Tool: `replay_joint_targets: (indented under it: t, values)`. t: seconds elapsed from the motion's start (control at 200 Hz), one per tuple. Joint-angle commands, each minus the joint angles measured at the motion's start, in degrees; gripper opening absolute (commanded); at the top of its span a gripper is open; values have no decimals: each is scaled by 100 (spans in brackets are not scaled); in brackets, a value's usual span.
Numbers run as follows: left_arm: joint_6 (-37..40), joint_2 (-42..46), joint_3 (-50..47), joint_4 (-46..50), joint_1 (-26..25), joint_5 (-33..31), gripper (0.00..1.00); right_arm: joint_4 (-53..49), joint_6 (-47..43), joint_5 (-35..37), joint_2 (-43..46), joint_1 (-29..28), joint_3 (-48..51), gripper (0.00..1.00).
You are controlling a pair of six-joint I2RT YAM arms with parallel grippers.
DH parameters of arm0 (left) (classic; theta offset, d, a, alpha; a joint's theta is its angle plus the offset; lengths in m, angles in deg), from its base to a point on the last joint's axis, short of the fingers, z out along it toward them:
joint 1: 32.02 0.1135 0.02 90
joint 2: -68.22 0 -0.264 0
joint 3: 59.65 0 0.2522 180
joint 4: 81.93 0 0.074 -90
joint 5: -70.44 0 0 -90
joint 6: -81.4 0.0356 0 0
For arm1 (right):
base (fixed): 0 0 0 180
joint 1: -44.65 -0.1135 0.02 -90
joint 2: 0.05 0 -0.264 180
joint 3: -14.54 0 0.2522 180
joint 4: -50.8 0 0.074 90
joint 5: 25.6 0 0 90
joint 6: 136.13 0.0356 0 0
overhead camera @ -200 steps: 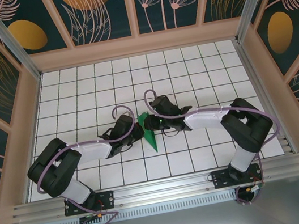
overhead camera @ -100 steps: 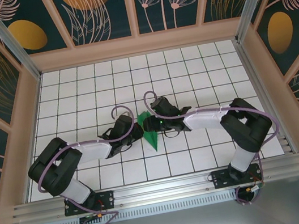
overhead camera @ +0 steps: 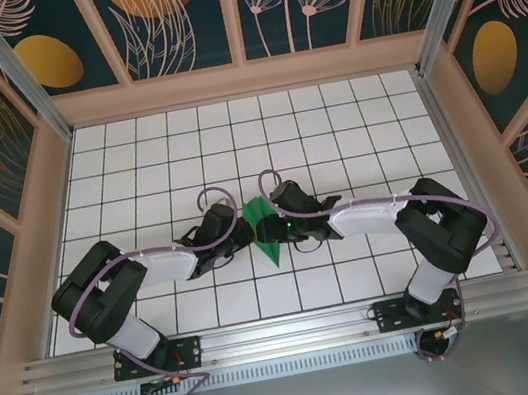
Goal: Fold a paper plane with a square sheet of paper (pick it up from the middle)
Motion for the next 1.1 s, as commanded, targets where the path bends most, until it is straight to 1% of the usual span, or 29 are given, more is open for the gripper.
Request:
replay_joint_targets:
  t: [0.0, 0.05, 0.15, 0.215, 0.24, 0.45, 0.535, 0.6, 0.671, 0.736, 0.766, 0.816, 0.901, 1.026, 1.096]
  values:
    - [-80, -45, -79, -164, 43, 67, 0, 13, 276, -153, 218, -81, 107, 56]
    - [-82, -39, -72, -173, 40, 81, 0, 21, 299, -175, 201, -111, 115, 55]
    - [-81, -35, -78, -214, 40, 131, 0, -105, 300, -42, 77, -157, 20, 51]
    - [-94, -45, -85, -242, 40, 160, 0, -201, 277, 58, -31, -178, -54, 43]
    - [-99, -53, -87, -242, 40, 169, 0, -240, 269, 91, -71, -186, -80, 42]
    - [-99, -42, -96, -251, 40, 191, 0, -468, 223, 355, -385, -255, -325, 41]
    - [-99, -28, -79, -221, 42, 204, 0, -489, 218, 427, -456, -255, -375, 37]
    - [-99, 19, -17, -79, 40, 219, 0, -585, 222, 530, -484, -258, -424, 31]
    - [-127, 163, 95, 129, 43, 245, 14, -748, 216, 698, -473, -258, -484, 21]
    - [-102, 330, 270, 426, 42, 169, 24, -947, 173, 850, -436, -259, -544, 9]
    - [-76, 423, 359, 607, 43, 101, 29, -1056, 124, 915, -433, -259, -583, 5]
    - [-48, 579, 464, 890, 40, -75, 39, -1296, 36, 982, -400, -262, -669, 5]
    - [-30, 776, 666, 1452, 82, -410, 55, -1723, -87, 1442, -280, -256, -779, 4]
    - [-18, 971, 765, 1999, 157, -882, 72, -2167, -230, 1965, -145, -224, -857, 4]
    - [-85, 1022, 749, 2220, 228, -1138, 78, -2271, -275, 2109, -183, -219, -896, 4]
